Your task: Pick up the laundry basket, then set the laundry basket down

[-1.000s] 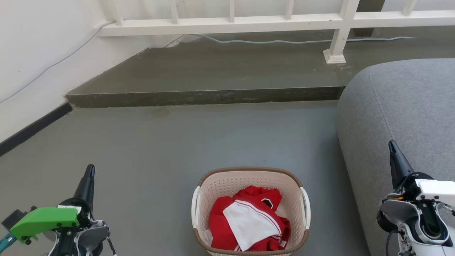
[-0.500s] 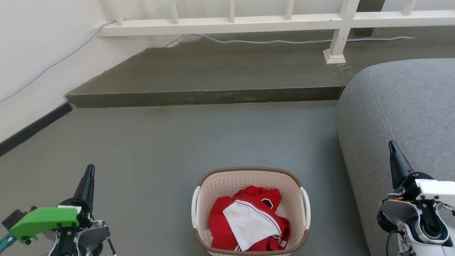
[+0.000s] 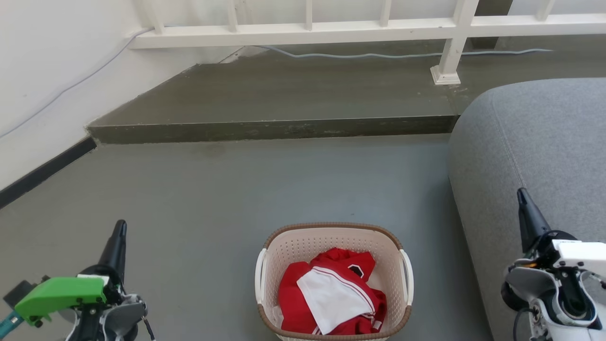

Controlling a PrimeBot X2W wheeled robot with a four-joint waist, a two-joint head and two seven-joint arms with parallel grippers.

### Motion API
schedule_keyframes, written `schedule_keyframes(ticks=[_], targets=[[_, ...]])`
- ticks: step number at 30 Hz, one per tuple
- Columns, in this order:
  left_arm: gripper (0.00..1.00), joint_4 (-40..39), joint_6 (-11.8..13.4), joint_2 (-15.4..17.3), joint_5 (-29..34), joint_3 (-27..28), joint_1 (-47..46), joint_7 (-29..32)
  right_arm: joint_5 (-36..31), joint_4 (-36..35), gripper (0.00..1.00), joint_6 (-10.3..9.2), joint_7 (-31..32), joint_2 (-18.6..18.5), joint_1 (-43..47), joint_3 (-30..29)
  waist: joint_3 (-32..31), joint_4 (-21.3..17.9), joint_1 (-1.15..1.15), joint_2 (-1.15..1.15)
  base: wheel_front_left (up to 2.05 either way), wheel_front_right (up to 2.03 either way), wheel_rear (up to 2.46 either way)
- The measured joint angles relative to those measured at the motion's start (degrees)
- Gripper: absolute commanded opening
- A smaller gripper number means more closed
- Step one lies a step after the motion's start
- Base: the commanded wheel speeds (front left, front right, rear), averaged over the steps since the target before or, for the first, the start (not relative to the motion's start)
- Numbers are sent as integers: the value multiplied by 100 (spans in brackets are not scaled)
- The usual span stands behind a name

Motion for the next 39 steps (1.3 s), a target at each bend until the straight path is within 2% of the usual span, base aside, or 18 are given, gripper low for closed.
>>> schedule_keyframes(ticks=[1, 2, 3, 4, 22, 29, 39], targets=[[0, 53, 4, -11, 1, 1, 5, 0, -1, 48, 0, -15, 0, 15, 13, 4, 0, 0, 0, 0, 0, 0, 0], [100, 115, 4, -41, 1, 1, 29, 0, -1, 113, 100, -22, 0, 43, 55, 10, 0, 0, 0, 0, 0, 0, 0], [0, 187, 4, -75, 1, -1, 62, 0, -1, 177, 0, -24, 0, 74, 115, 22, 0, 0, 0, 0, 0, 0, 0], [100, 247, 4, -112, 1, -3, 110, 0, -2, 246, 100, -24, -1, 99, 176, 30, 0, 0, 0, 0, 0, 0, 0], [100, 190, 5, -129, 144, -148, 201, -313, -21, 137, 100, -24, -245, 148, 282, 240, 20, -4, 0, 0, 0, 0, 0], [100, 102, 5, -98, 463, -249, 201, -464, -267, 4, 100, -24, -413, 92, 269, 388, 33, -9, 0, 0, 0, 0, 0], [100, 0, 5, 49, 1178, -481, 198, -667, -948, -132, 100, -23, -668, -130, 204, 693, 72, -16, 0, 0, 0, 0, 0]])
